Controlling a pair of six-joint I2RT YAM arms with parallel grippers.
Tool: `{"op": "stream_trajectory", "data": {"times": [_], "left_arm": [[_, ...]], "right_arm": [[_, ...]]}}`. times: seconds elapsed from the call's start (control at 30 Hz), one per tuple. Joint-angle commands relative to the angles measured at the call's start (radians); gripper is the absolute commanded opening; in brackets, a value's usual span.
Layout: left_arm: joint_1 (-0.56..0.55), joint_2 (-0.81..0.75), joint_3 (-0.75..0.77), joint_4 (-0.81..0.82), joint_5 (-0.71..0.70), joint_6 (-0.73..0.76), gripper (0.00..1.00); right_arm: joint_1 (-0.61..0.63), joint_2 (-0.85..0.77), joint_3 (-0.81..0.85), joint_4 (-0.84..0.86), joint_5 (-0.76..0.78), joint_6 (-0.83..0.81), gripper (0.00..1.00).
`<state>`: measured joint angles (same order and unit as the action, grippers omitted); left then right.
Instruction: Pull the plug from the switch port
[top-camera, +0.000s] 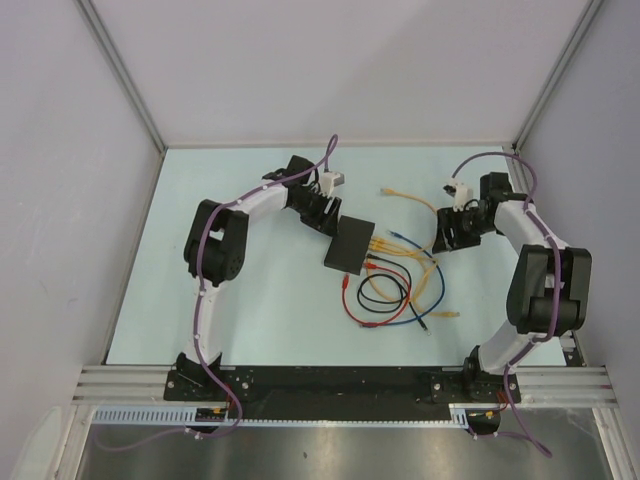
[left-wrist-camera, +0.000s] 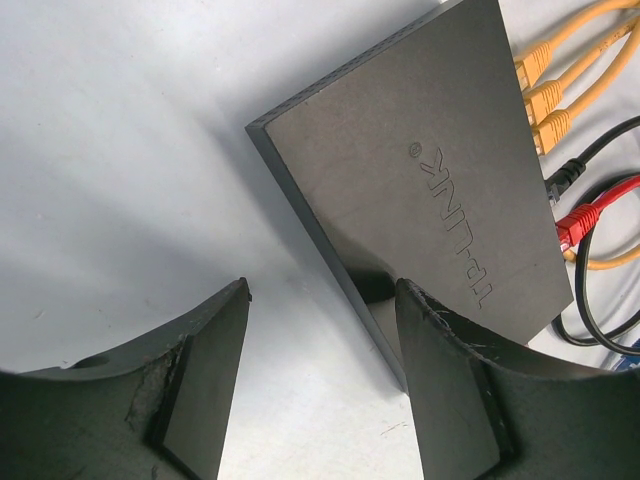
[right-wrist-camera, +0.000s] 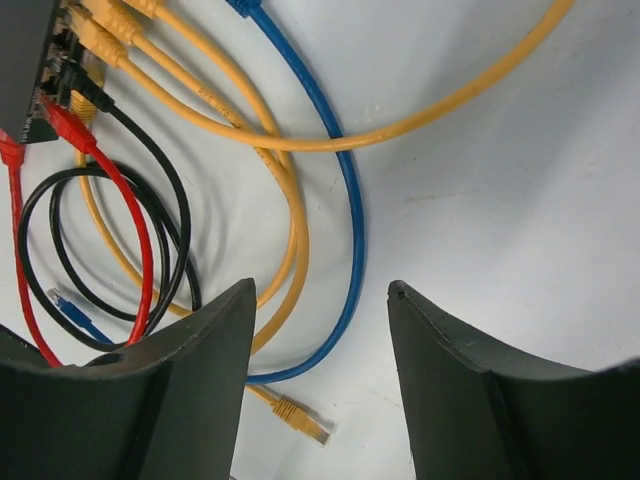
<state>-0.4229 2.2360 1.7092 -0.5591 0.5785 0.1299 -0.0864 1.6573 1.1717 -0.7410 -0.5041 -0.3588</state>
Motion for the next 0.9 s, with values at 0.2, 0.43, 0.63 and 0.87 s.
{"op": "stream_trajectory", "data": {"times": [0.2,0.43,0.63,0.87], "left_arm": [[0.001,-0.035,-0.011,-0.015,-0.023,-0.012,0.67],[0.001,-0.038,-0.016,-0.015,-0.029,-0.009,0.68],[0.001,-0.032,-0.017,-0.016,-0.031,-0.009,0.68],[0.001,-0.035,-0.016,-0.015,-0.043,-0.009,0.69]], "right_arm": [[0.051,0.074,-0.006,0.0,0.265,-0.022,0.56],[0.083,0.093,-0.027,-0.017,0.268,-0.049,0.54],[0.163,0.114,-0.072,0.022,0.295,-0.042,0.54],[0.154,0.156,-0.087,0.084,0.489,-0.005,0.27]]}}
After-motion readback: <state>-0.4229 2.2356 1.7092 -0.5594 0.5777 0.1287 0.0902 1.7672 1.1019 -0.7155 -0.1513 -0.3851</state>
